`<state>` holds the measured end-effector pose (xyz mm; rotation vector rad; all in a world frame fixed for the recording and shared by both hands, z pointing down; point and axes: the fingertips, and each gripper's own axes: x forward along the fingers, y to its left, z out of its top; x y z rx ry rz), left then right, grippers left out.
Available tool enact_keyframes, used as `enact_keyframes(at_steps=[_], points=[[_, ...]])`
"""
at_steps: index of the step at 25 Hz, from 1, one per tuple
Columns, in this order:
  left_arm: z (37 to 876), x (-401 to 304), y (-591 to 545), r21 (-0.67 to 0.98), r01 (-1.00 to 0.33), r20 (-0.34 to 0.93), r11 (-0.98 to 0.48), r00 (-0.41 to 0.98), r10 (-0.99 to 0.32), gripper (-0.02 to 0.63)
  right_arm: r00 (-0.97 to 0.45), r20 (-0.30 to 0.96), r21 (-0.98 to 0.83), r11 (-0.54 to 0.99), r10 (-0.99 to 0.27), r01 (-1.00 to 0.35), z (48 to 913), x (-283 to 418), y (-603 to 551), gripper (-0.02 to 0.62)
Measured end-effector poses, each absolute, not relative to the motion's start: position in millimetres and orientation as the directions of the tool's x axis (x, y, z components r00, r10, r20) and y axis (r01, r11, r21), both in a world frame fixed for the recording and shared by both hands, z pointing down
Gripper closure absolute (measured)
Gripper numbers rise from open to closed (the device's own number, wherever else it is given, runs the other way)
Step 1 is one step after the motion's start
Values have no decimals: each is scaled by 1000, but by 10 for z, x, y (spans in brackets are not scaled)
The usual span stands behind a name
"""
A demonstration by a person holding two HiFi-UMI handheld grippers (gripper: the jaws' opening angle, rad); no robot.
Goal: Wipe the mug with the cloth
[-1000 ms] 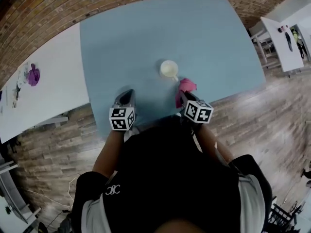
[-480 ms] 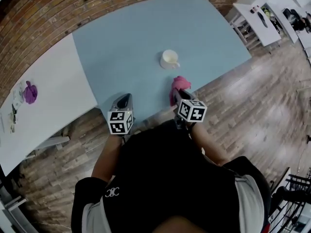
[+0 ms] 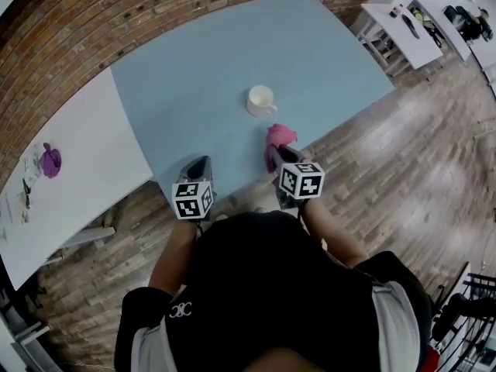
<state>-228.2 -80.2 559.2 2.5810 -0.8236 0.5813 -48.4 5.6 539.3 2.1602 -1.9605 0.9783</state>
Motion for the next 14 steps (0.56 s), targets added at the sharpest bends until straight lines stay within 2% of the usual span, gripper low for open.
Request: enact_keyframes(at_steps=[14], points=[[5803,-2143,-825,169,-586,579,-792,710,-402,598,-16,522,-359,-203,-853,-911,5468,-535,59,557]])
